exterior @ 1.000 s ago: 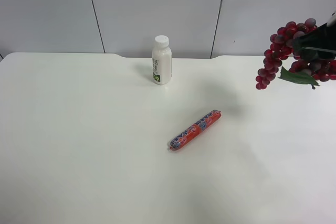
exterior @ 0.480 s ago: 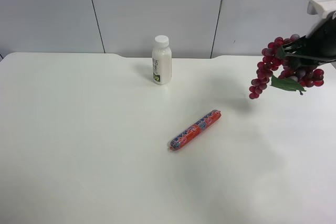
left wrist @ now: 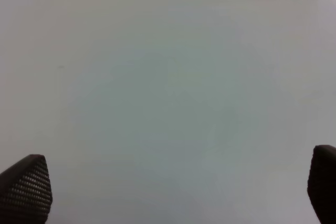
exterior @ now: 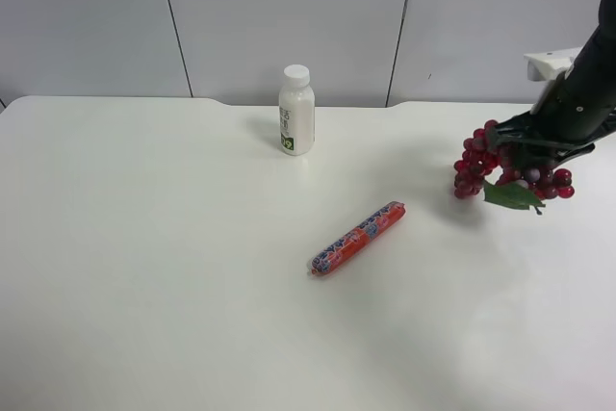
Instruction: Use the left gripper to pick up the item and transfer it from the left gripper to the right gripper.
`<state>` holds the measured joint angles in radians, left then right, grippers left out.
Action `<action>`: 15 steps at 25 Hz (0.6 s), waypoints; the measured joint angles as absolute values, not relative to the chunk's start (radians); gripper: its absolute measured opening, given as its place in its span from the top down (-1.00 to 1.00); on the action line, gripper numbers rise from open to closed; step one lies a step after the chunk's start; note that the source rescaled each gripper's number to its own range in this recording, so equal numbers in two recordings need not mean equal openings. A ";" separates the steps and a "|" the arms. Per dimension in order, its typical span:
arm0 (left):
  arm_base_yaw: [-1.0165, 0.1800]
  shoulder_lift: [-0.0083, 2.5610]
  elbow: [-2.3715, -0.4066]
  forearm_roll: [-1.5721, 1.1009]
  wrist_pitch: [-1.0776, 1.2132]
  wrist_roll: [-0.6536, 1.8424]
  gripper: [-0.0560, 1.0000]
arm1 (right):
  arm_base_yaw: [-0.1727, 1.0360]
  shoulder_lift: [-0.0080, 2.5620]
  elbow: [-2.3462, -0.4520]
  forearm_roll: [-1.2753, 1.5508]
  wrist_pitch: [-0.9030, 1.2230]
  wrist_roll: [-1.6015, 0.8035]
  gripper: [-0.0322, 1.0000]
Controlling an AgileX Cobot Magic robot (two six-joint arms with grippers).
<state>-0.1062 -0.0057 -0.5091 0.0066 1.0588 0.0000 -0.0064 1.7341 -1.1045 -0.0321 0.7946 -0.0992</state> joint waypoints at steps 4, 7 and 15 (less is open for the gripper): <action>-0.106 -0.006 -0.509 0.007 1.059 0.000 -1.00 | -0.006 1.779 -1.104 -0.030 0.838 -0.100 0.94; -0.106 -0.006 -0.509 0.007 1.059 0.000 -1.00 | -0.006 1.794 -1.104 -0.029 0.852 -0.101 0.94; -0.106 -0.006 -0.509 0.007 1.059 0.000 -1.00 | -0.006 1.809 -1.104 -0.025 0.899 -0.101 0.94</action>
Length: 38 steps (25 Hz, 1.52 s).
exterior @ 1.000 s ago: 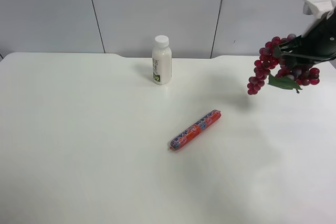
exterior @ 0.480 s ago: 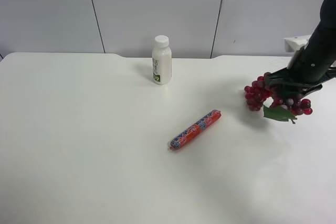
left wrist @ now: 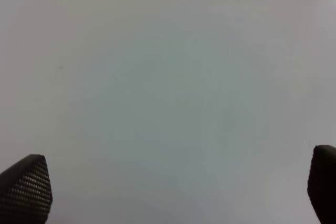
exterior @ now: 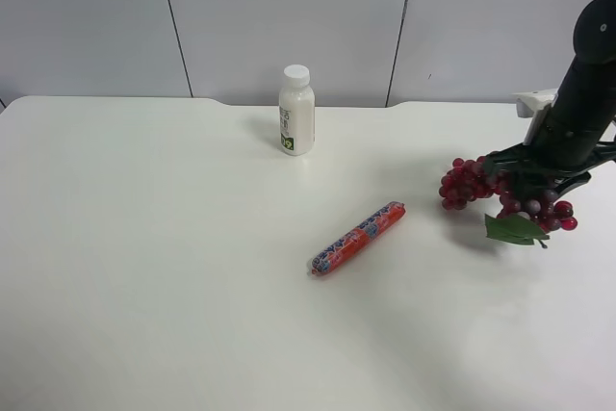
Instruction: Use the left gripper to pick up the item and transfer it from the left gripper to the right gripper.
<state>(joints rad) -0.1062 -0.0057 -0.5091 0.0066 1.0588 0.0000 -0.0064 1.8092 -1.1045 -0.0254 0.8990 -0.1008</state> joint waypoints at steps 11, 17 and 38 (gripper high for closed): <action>-0.106 -0.006 -0.509 0.007 1.059 0.000 -1.00 | -0.006 1.809 -1.104 -0.022 0.923 -0.083 -0.81; -0.106 -0.006 -0.509 0.007 1.059 0.000 -1.00 | -0.006 1.809 -1.104 -0.022 0.923 -0.080 -0.99; -0.106 -0.006 -0.509 0.007 1.059 0.000 -1.00 | -0.006 1.408 -1.106 0.000 1.015 -0.080 -1.00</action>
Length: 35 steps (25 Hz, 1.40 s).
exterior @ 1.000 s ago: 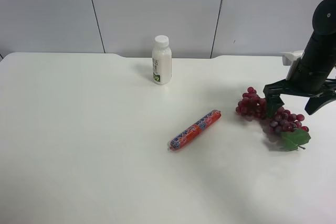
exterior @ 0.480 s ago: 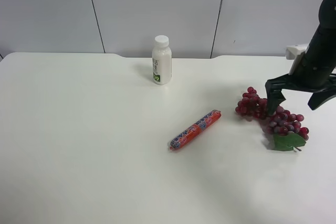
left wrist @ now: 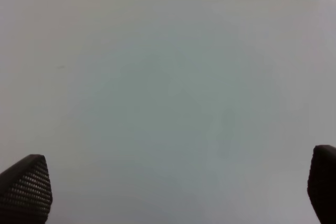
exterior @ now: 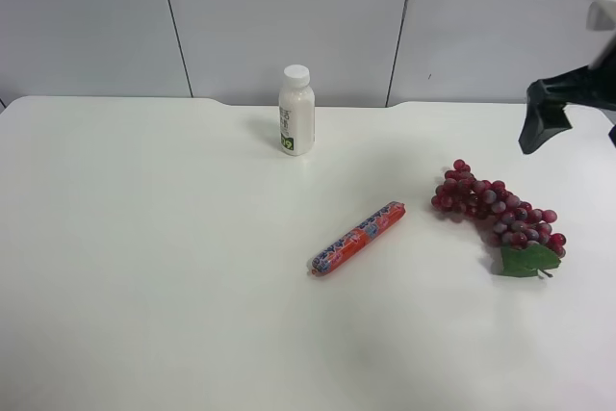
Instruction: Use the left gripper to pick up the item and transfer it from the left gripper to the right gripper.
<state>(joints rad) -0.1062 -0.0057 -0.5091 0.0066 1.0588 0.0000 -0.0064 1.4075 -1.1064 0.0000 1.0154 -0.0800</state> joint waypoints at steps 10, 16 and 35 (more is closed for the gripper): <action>-0.106 -0.006 -0.509 0.007 1.059 0.000 -1.00 | -0.006 1.132 -1.106 0.000 1.166 -0.082 -1.00; -0.106 -0.006 -0.509 0.007 1.059 0.000 -1.00 | -0.006 0.992 -1.106 0.000 1.213 -0.082 -1.00; -0.106 -0.006 -0.509 0.007 1.059 0.000 -1.00 | -0.006 0.519 -0.836 0.016 1.218 -0.080 -1.00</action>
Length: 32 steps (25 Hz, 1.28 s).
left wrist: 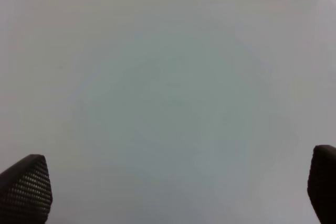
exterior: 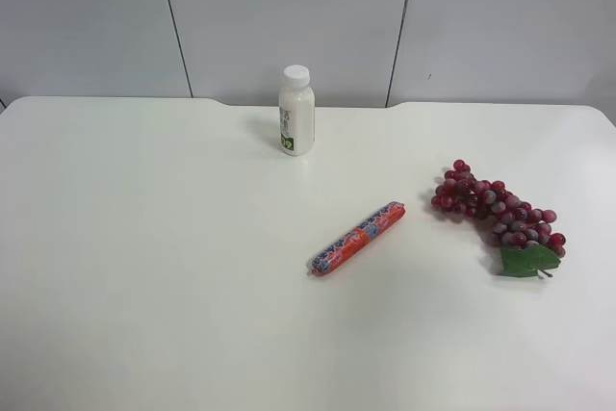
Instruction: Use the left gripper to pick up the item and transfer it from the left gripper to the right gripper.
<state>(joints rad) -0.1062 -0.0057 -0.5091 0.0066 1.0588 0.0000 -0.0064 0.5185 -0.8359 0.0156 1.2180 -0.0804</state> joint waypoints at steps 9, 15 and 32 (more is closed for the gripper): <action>-0.106 -0.006 -0.509 0.007 1.059 0.000 -1.00 | -0.006 0.270 -0.621 0.011 1.183 -0.080 -1.00; -0.105 -0.006 -0.509 0.007 1.059 0.000 -1.00 | -0.006 0.145 -0.587 -0.021 1.160 -0.080 -1.00; -0.105 -0.006 -0.509 0.007 1.059 0.000 -1.00 | -0.006 -0.003 -0.531 -0.022 1.110 -0.080 -1.00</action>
